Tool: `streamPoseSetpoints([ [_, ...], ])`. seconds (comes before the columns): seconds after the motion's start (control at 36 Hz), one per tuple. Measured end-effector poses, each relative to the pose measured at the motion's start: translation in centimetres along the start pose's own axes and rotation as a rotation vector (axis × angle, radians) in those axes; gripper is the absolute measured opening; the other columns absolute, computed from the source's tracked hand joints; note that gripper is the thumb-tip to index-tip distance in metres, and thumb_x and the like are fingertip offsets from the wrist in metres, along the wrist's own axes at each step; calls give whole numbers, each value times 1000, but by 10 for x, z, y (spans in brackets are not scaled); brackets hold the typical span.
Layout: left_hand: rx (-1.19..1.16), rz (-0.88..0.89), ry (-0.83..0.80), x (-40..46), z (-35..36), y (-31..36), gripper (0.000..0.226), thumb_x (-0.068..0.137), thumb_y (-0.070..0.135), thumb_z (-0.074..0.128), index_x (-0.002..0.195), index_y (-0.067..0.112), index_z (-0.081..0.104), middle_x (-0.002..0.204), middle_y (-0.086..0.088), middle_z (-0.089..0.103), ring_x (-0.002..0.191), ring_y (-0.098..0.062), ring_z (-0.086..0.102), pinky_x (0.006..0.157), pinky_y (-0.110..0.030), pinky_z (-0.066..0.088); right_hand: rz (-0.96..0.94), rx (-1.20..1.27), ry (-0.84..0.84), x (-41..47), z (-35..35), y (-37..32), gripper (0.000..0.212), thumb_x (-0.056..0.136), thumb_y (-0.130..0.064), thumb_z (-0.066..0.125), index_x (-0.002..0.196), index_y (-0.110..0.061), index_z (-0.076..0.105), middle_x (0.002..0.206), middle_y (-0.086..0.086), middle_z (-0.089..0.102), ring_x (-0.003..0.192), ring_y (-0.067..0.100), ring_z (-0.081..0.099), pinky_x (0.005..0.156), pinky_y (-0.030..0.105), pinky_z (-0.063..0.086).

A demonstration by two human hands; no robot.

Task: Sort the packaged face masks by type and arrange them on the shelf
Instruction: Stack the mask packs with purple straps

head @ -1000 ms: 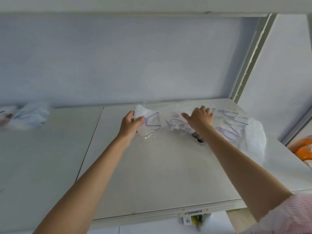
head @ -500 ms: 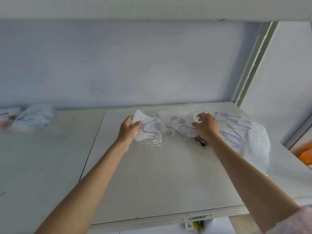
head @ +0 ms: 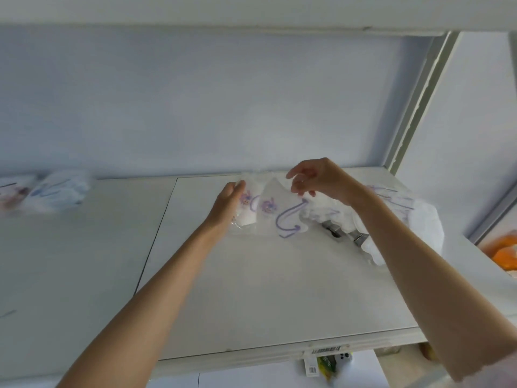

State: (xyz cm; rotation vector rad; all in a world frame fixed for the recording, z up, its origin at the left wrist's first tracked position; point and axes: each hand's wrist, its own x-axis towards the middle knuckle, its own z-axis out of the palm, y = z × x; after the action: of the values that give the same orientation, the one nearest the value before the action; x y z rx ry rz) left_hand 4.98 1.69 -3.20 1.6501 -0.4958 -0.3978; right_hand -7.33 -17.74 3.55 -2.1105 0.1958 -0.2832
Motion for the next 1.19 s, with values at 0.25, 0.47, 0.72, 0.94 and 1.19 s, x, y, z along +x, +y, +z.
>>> streamPoseSetpoints([
  [0.25, 68, 91, 65, -9, -2, -18, 42, 67, 32, 65, 107, 25, 56, 95, 1, 66, 84, -16, 63, 73, -28, 49, 78, -109, 258, 32, 34, 15, 32, 75, -25, 80, 103, -18, 66, 87, 0, 67, 79, 16, 61, 72, 29, 48],
  [0.47, 57, 76, 237, -8, -30, -18, 44, 65, 31, 57, 107, 22, 53, 95, 4, 61, 83, -15, 59, 74, -29, 48, 641, -851, 221, 19, 24, 75, 81, 84, -73, 40, 128, -7, 55, 143, 15, 38, 131, 34, 32, 104, 43, 29],
  [0.72, 32, 85, 229, -4, -32, -19, 38, 74, 24, 64, 110, 19, 54, 98, 1, 62, 85, -16, 59, 72, -27, 48, 546, -677, 318, 21, 23, 84, 62, 80, -52, 67, 124, -9, 58, 130, 12, 52, 123, 31, 44, 98, 37, 38],
  [0.94, 37, 69, 252, 2, -36, -25, 28, 85, 10, 65, 110, 16, 53, 94, 1, 59, 82, -16, 57, 66, -22, 45, 422, -274, 481, 9, 9, 95, 55, 81, -22, 74, 132, -11, 55, 117, 7, 66, 106, 23, 60, 88, 28, 43],
  [1.19, 32, 41, 233, 8, -32, -23, 28, 86, 5, 62, 110, 16, 53, 94, -1, 60, 78, -14, 57, 64, -21, 46, 71, 571, 209, -10, -28, 50, 48, 80, 14, 61, 120, -13, 61, 84, 0, 58, 66, 9, 65, 62, 20, 54],
])
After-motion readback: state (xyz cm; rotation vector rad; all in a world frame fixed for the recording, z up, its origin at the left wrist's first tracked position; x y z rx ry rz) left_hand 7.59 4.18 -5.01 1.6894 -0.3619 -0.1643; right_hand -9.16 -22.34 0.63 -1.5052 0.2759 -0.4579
